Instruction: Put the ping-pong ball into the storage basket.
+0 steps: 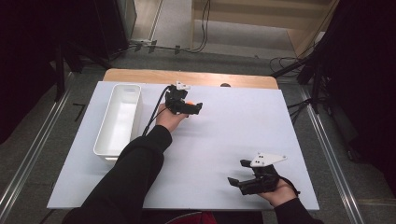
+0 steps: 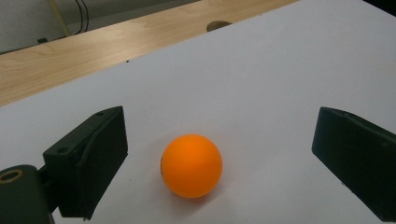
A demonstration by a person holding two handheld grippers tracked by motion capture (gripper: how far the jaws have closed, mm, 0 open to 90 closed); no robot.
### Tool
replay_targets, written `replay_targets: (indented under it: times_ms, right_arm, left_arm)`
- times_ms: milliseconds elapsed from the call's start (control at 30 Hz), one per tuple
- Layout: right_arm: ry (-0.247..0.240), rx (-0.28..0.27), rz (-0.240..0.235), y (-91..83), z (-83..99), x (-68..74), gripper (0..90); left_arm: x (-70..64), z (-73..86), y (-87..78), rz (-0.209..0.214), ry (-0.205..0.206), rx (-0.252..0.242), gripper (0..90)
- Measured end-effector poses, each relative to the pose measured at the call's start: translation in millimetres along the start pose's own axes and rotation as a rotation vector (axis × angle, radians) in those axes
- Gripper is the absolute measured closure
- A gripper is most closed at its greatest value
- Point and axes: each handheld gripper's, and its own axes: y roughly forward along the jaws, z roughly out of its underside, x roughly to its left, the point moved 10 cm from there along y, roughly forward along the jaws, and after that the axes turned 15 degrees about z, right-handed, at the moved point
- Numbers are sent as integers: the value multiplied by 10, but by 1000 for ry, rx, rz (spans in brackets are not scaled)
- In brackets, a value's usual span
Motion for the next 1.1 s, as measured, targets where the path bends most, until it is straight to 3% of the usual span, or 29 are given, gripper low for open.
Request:
replay_targets:
  times_ms: [200,667,967,1100]
  right_arm:
    - [-1,1,0,0,3,-2,148]
    - [-2,2,-2,0,7,-3,148]
    - [2,1,-1,-5,7,0,148]
    - [0,3,-2,-5,8,-3,148]
  left_arm:
    - [25,-47,35,-20,12,5,39]
    - [59,-150,109,-27,-7,-6,39]
    - [101,-118,126,-16,-42,-12,39]
    - [127,-85,135,-32,-28,7,39]
